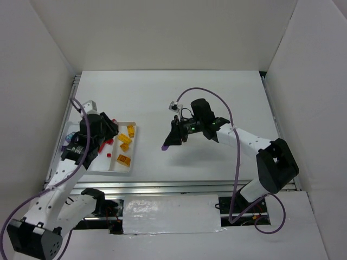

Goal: Sort the legos into containers by color

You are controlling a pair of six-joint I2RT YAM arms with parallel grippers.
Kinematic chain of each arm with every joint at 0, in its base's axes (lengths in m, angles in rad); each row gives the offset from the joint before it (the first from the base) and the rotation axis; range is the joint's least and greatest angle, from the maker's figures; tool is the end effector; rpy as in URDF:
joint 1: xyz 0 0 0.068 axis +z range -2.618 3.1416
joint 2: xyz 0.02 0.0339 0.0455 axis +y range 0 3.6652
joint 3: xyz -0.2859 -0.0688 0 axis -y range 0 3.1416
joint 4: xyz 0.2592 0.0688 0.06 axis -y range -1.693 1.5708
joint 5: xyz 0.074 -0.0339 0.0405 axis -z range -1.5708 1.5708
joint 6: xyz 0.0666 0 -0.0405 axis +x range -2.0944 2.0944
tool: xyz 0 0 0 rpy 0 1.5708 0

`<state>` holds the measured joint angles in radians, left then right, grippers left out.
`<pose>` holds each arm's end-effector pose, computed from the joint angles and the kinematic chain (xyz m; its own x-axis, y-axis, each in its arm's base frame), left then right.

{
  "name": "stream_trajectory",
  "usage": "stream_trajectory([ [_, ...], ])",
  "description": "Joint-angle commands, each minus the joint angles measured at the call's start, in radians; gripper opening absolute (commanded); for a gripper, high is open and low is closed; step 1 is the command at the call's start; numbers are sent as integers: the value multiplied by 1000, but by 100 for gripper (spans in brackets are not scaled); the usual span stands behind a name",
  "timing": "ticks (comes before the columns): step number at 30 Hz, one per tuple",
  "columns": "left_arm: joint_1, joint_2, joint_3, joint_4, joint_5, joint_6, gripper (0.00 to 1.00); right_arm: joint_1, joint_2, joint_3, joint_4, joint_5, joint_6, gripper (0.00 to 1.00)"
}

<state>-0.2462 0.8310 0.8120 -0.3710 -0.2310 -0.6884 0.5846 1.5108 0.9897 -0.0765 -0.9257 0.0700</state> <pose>0.2132 -0.0378 0.3270 -0.3050 -0.5610 -0.7696 -0.2096 0.8278 -0.5204 0.2640 0.2385 0.2577 -0.5298 -0.3002 -0.7932 -0.8477 0.1583 0.5063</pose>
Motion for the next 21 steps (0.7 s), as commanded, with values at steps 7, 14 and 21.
stream_trajectory([
  [7,41,155,-161,-115,-401,-287,0,27,-63,18,155,326,211,0],
  [14,61,223,-224,-68,-412,-326,30,37,-75,13,156,300,209,0],
  [21,87,217,-234,-91,-410,-346,100,41,-58,24,161,298,240,0],
])
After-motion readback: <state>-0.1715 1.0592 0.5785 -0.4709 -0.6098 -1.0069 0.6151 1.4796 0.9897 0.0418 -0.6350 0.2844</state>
